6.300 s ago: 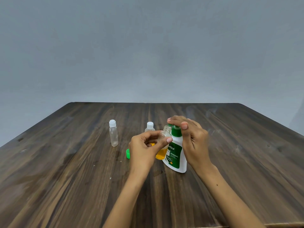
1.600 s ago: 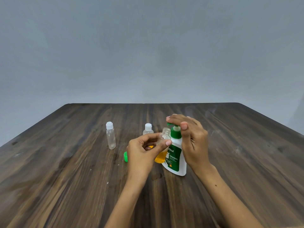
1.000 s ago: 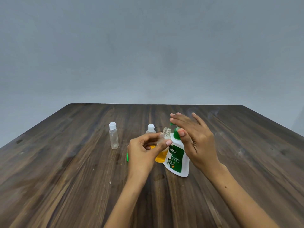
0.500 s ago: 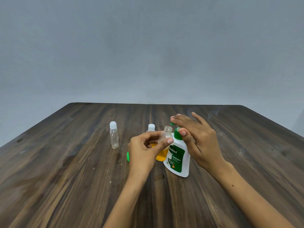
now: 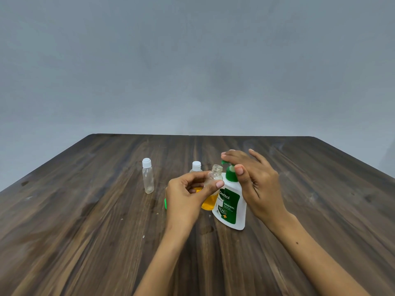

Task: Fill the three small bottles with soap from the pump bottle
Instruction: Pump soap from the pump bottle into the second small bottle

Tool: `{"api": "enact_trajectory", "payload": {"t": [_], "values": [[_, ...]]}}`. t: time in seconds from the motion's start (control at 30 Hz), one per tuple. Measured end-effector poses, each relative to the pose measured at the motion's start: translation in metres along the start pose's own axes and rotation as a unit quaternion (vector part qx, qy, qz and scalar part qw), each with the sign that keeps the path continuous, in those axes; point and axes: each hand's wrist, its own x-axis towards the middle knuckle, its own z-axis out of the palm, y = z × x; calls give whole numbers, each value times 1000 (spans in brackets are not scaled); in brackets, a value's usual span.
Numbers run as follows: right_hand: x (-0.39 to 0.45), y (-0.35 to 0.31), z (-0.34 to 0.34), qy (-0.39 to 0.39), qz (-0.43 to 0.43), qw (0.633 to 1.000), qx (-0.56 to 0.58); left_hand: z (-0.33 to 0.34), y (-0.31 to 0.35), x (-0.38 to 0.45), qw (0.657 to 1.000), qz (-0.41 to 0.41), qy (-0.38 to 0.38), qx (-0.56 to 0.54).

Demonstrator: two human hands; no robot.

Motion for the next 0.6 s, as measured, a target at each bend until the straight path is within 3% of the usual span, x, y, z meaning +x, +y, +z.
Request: {"api": "enact_trajectory", "payload": {"t": [0.6], "values": [[-7,-1,7,28,32,998,36,5,-5,-2,1000,-10,-1,3]]}}
